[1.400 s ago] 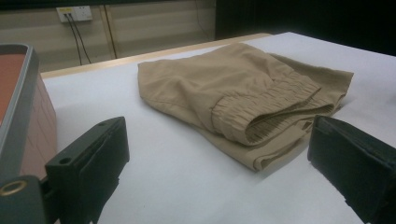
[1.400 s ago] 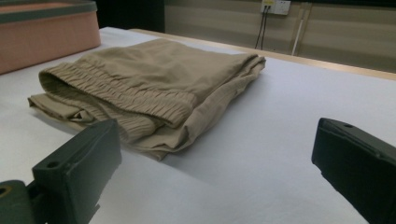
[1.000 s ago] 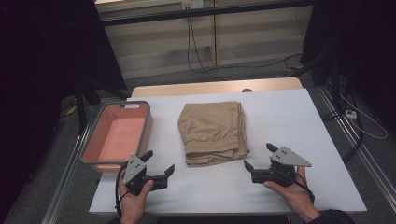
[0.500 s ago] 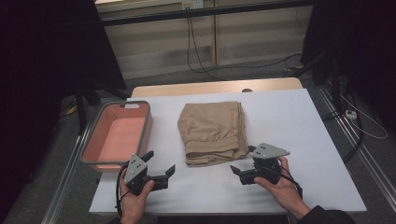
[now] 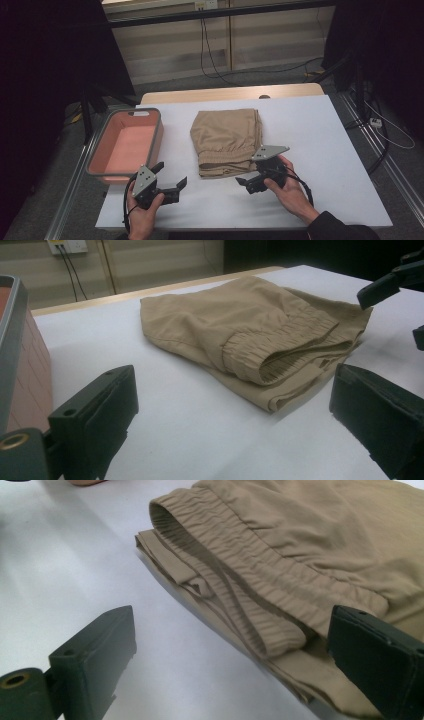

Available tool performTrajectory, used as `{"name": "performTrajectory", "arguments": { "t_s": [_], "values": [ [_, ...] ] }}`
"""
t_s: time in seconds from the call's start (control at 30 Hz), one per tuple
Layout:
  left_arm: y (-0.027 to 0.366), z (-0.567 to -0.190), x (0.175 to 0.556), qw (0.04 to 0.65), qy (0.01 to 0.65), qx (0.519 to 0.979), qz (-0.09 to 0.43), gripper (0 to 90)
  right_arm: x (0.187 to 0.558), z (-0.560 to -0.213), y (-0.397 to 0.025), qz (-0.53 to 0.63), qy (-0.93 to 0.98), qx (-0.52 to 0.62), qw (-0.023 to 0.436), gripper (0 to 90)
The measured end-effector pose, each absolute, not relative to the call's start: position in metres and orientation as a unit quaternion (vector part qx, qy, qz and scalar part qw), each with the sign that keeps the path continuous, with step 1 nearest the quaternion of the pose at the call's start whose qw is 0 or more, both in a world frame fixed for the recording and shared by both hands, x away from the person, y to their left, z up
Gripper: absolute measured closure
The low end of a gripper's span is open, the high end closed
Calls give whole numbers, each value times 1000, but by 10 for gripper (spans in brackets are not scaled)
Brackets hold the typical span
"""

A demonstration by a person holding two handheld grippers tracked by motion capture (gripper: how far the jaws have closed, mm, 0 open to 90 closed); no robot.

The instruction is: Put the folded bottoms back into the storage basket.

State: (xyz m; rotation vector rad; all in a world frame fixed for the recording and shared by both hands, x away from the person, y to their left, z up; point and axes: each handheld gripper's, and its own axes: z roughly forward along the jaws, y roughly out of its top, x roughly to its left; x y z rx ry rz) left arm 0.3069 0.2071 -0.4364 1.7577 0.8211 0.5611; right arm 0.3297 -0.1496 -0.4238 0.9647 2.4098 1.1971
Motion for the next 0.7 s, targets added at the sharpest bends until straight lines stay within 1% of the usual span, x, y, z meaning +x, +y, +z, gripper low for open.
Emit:
{"name": "performTrajectory", "arguments": {
  "t_s": [0.03, 0.07, 0.1, 0.2, 0.23, 0.27, 0.3, 0.4, 0.47, 0.6, 0.7],
  "values": [
    [208, -437, 307, 532, 344, 737, 236, 54, 332, -422, -147, 416, 837, 329, 138, 83],
    [208, -437, 307, 531, 344, 738, 236, 54, 332, -422, -147, 416, 837, 329, 138, 83],
    [208, -438, 307, 531, 346, 737, 234, 55, 336, -421, -142, 409, 841, 320, 150, 117],
    [208, -437, 308, 531, 344, 738, 234, 55, 339, -419, -137, 406, 845, 308, 162, 122],
    [209, -437, 308, 531, 342, 739, 237, 55, 341, -419, -134, 407, 849, 298, 160, 111],
    [208, -436, 308, 531, 341, 738, 238, 55, 344, -419, -130, 412, 853, 283, 149, 128],
    [208, -436, 308, 533, 343, 736, 237, 55, 346, -419, -128, 412, 855, 278, 147, 148],
    [207, -437, 309, 530, 342, 739, 235, 54, 351, -422, -124, 407, 862, 269, 138, 161],
    [208, -437, 308, 531, 342, 738, 237, 55, 360, -422, -120, 393, 872, 266, 122, 192],
    [207, -436, 309, 529, 344, 739, 237, 55, 369, -418, -116, 393, 875, 257, 119, 209],
    [206, -436, 308, 528, 342, 740, 238, 54, 378, -428, -109, 365, 894, 234, 115, 235]
  ]
}}
